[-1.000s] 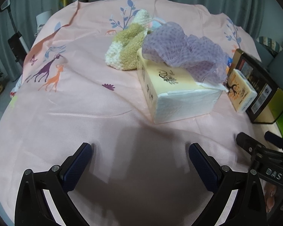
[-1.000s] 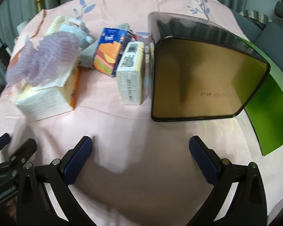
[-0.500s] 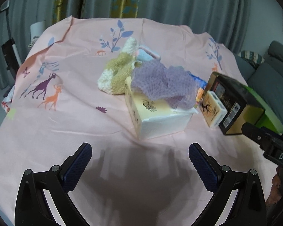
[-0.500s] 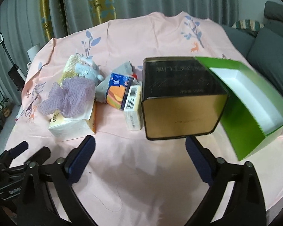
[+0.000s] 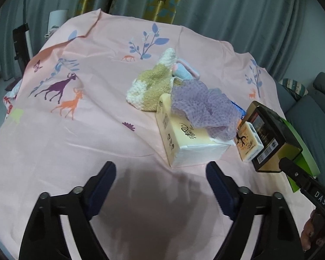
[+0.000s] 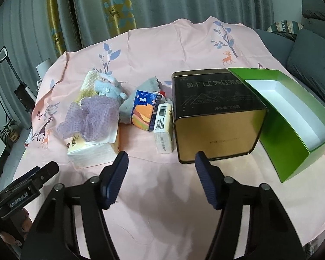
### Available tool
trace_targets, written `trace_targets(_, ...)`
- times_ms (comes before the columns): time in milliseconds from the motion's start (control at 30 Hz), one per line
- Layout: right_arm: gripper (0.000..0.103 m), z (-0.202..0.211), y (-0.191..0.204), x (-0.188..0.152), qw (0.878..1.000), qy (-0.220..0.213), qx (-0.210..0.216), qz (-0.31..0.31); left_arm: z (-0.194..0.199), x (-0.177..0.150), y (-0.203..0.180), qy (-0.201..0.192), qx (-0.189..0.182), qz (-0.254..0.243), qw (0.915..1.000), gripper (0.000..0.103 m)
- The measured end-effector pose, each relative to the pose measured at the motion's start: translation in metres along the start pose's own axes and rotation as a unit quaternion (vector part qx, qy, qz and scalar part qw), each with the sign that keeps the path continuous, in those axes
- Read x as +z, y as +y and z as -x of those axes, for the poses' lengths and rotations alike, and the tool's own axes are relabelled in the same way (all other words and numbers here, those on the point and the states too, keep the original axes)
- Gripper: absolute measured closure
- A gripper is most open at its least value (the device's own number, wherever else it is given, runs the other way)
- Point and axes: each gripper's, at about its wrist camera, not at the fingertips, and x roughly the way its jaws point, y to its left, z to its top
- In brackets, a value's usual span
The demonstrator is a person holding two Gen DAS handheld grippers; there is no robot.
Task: Organize soft objects
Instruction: 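Grasp the lavender mesh bath puff with the right gripper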
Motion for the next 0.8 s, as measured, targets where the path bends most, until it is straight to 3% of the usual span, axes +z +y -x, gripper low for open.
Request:
trace_targets(67,0.049,0.001,0.003,0.000,1.000,-0.002,-0.006,0.009,-0.001,0.000,0.002,0.005,0.000,0.005,1.0000,0.038)
trace_targets(133,0.059,0.002,0.005,-0.001,1.000,-0.005,-0.002,0.013,-0.002,-0.001,0.004,0.010,0.000,0.009,0.9999,0.045)
trace_targets(333,0.079,0.006,0.008,0.000,1.000,-0.010,0.018,0.012,-0.002,-0.002,0.005,0.010,0.013,0.009,0.9998,0.059)
trace_targets(467,0.083,0.008,0.009,-0.001,1.000,-0.015,0.016,0.013,-0.001,-0.002,0.004,0.007,0.018,0.006,0.9998,0.070)
trace_targets(600,0.082,0.009,0.009,0.000,1.000,-0.015,0.014,0.014,0.000,-0.001,0.004,0.007,0.017,0.002,0.9998,0.072)
trace_targets(767,0.077,0.012,0.008,0.002,1.000,-0.011,0.010,0.010,0.002,0.002,0.002,0.001,0.010,-0.005,0.9999,0.072)
trace_targets(800,0.072,0.012,0.008,0.002,1.000,-0.012,0.012,0.007,0.002,0.002,0.002,0.000,0.010,-0.006,0.9999,0.072)
